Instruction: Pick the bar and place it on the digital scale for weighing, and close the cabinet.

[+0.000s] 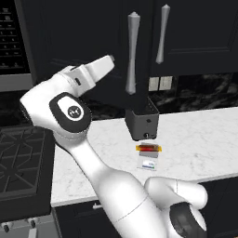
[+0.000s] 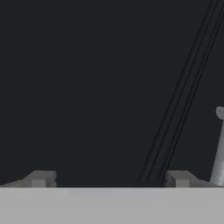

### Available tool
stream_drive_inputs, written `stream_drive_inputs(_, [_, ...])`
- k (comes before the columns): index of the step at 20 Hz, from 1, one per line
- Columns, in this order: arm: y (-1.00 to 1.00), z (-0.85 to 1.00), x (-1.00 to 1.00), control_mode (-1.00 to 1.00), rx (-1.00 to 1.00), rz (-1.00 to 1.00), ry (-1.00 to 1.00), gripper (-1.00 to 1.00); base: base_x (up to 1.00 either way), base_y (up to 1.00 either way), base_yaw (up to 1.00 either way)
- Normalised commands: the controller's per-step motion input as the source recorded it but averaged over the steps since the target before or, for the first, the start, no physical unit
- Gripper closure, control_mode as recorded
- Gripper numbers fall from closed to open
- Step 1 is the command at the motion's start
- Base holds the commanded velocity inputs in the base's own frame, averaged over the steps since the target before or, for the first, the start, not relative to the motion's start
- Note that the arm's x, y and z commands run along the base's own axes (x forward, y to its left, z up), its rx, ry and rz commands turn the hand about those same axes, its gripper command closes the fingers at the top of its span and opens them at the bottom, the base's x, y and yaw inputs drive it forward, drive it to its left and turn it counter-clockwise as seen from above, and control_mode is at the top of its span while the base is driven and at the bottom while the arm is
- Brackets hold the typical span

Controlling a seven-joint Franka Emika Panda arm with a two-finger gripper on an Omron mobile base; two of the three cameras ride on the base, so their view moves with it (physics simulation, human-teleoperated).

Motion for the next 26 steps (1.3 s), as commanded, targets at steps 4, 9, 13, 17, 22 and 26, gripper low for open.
stream_drive_inputs(4, [-0.91,-0.22,0.98,-1.00,0.24,0.27,-0.19,-1.00,0.00,0.00,0.00])
stream_drive_inputs(9, [-0.80,-0.16,1.00,-1.00,0.27,0.45,-0.11,-1.00,0.00,0.00,0.00])
stream_drive_inputs(13, [-0.68,0.00,0.88,-1.00,0.23,0.40,0.00,-1.00,0.00,0.00,0.00])
stream_drive_inputs(17, [-0.33,0.00,0.81,-1.00,0.13,0.24,0.05,-1.00,0.00,0.00,0.00])
stream_drive_inputs(22, [-0.10,-0.03,0.75,-1.00,0.03,0.10,0.00,-1.00,0.00,0.00,0.00])
stream_drive_inputs(26, [0.00,0.00,0.80,-1.00,0.00,0.00,0.03,-1.00,0.00,0.00,0.00])
